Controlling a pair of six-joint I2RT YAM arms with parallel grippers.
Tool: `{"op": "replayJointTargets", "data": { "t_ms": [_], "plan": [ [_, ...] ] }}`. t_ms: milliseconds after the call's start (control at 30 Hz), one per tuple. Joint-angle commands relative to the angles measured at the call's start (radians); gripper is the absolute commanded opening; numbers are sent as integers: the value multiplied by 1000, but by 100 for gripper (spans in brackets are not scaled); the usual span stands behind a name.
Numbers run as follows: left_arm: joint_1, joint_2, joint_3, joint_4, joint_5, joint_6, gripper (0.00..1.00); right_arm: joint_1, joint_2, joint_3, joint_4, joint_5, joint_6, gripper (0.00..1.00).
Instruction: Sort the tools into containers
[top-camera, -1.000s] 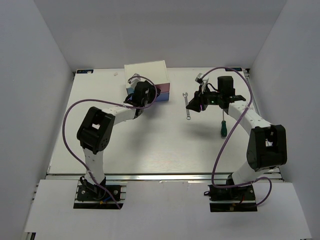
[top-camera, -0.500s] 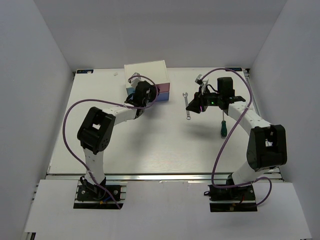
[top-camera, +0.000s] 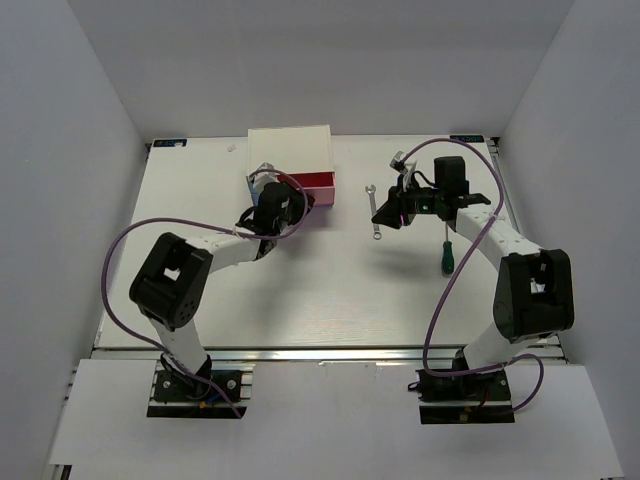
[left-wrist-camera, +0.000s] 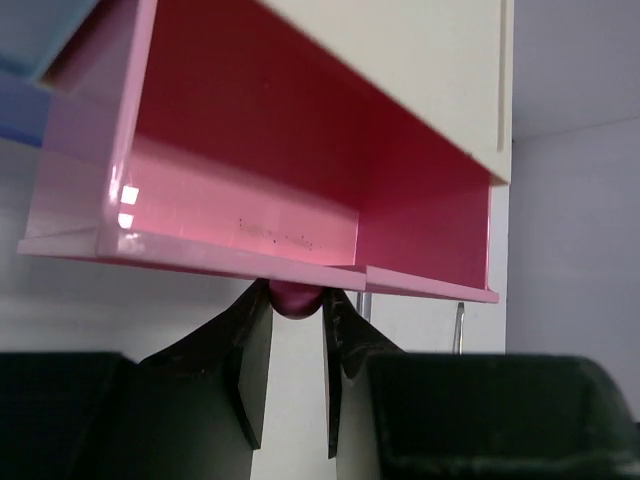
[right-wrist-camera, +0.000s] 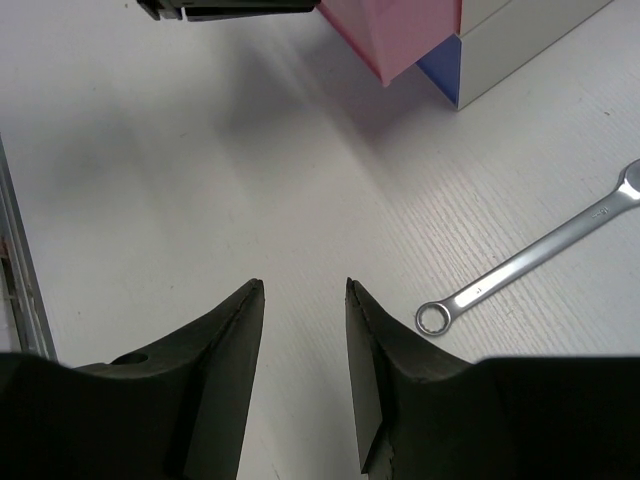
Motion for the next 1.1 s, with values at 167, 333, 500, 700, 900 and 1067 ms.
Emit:
{"op": "replayJointTargets", "data": {
  "t_ms": [167,333,500,700,900,1067],
  "plan": [
    [-49,-176,-150,-39,88,7,10,-3,-39,8,13,-30,-8,44],
    [-67,-237,-202,-62,88,10,15,-3,-42,2,8,-20,-9,44],
    [-72,-247,-198,-81,104,32,49,-3,-46,-8,22,38,36,46],
    [-73,-258,-158,-98,133,75,66,6,-42,-2,47,264,150,48],
    [-73,-351,-139,-235,234,160,70,72,3,43,16,614,211,60],
    [-73,-526,-158,-390,242,254,75,119,67,72,13,781,274,68]
  ]
}}
